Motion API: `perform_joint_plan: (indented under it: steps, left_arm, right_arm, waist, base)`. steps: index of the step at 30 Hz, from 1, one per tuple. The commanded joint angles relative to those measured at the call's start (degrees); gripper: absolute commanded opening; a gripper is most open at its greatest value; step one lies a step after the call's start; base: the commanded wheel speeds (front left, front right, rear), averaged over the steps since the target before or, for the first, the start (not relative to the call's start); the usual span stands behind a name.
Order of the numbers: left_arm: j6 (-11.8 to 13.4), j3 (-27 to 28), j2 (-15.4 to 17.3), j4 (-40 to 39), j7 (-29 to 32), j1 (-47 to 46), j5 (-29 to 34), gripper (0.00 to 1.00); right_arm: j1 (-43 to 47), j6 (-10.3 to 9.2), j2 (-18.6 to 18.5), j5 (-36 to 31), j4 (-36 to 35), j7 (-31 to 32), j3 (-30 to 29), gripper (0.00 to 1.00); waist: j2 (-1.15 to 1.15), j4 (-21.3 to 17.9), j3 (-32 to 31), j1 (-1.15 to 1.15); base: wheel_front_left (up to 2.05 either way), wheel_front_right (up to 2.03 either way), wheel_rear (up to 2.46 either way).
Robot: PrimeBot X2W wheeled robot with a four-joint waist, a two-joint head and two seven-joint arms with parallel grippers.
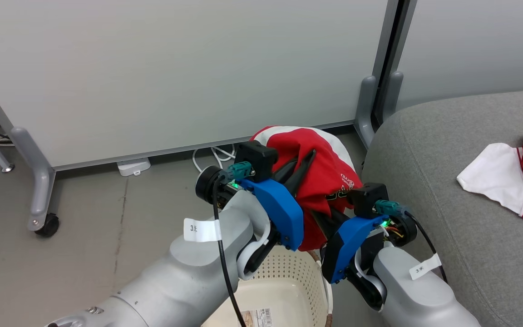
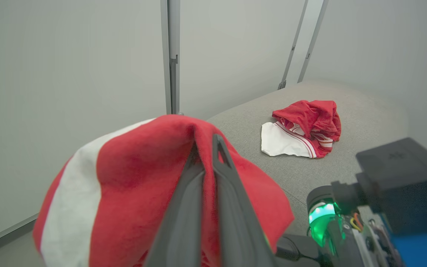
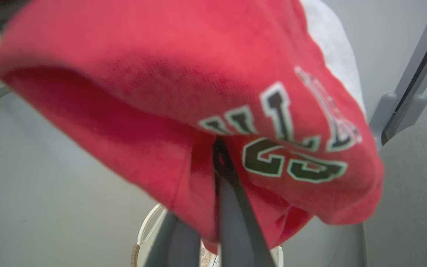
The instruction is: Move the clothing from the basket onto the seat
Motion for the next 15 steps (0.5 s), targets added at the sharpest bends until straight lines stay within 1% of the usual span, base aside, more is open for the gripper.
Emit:
perform_joint_plan:
  steps: [1,9,15]
  left_arm:
    - [0.1,0.0,0.0,0.2,-0.3,-1.0,-0.3,0.00]
    - [-0.2,-0.1,0.0,0.6,-0.5,-1.1,-0.8,0.00]
    - [0.1,-0.2,0.0,0.9,-0.5,-1.2,-0.9,0.00]
  right_arm:
    - [-0.8,0.03,0.2,0.5,0.6,-0.4,0.3,0.00]
    - [-1.6,0.02,0.2,2.3,2.1,-1.4,1.7,0.00]
    - [-2.2,0.02,0.2,3.1,3.0,-1.9,2.7,0.00]
  waist:
    - [0.00,0.0,0.0,0.00]
    - [0.00,0.1,-0.2,0.00]
    - [0.00,-0.1,-0.2,0.00]
  base:
    - [0.00,0.00,0.00]
    - [0.00,0.00,0.00]
    - [0.00,0.00,0.00]
